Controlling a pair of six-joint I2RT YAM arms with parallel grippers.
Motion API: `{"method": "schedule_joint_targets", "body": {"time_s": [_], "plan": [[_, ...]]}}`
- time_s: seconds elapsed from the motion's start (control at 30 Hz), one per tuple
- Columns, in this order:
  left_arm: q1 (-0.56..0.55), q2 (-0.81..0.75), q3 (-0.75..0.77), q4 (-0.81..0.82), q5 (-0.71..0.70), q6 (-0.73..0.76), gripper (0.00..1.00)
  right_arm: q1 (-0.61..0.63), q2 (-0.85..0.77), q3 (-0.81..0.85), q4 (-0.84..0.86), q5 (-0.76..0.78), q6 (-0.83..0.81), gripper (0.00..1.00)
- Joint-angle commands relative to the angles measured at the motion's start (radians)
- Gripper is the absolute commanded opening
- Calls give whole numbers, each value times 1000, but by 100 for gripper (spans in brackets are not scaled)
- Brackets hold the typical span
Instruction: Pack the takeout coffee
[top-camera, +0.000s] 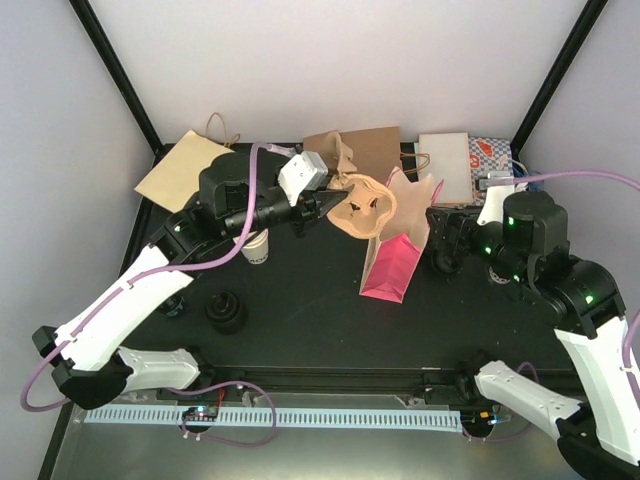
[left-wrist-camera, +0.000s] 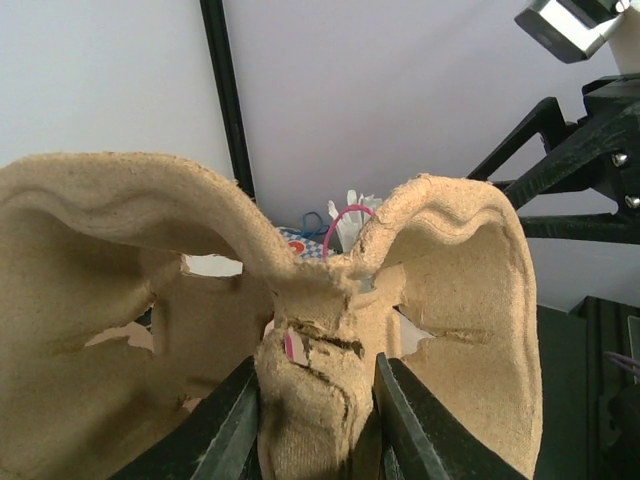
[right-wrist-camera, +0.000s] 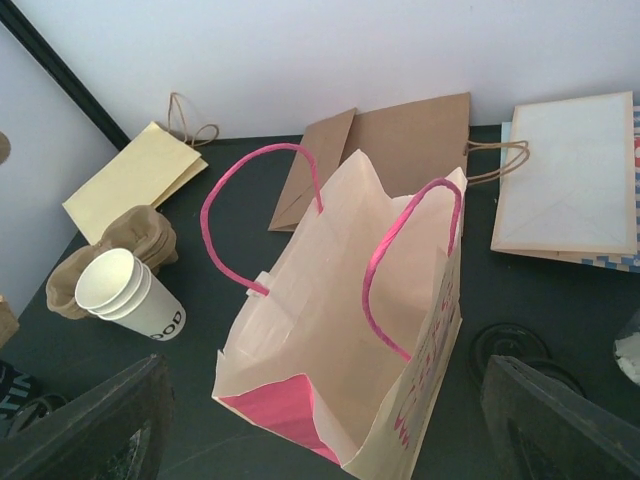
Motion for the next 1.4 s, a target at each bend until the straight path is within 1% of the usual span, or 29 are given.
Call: {"method": "schedule_joint_targets", "body": {"time_s": [0.0,0.2,0.33,0.53,0.6,0.7,0.77,0.9,1.03,1.1,1.2,1.37], "plan": [[-5,-35,-13,69,-4,39,29,-4,6,-18,22,9,-4,87],[-8,-40,-46,98,5,34,27,-5,-2,-20,35,2,-3,86],[-8,-57,-63,116,-16,31,26,-4,-12,-13,41,-23,1,87],[-9,-70,-93,161,8,60,26,-5,3,-18,37,37,-7,87],[-9,-64,-89,175,11,64,25,-4,25,-5,15,76,-11,86],[-17,-47,-85,230,38,74,24,-4,64,30,-20,91,-13,86],[-26,-24,-69,275,60,100,24,-5,75,39,-28,107,-14,86],[-34,48,-22,316,104,187,24,-5,87,41,-31,152,-23,86],[-39,119,-6,407,163,185,23,-6,120,42,-34,190,-8,85],[-59,141,-3,448,185,184,23,-8,119,29,-19,180,6,85],[-81,175,14,466,182,192,24,-11,107,21,-14,162,18,85],[-103,223,29,482,184,210,23,-11,73,24,-29,201,20,85]]}}
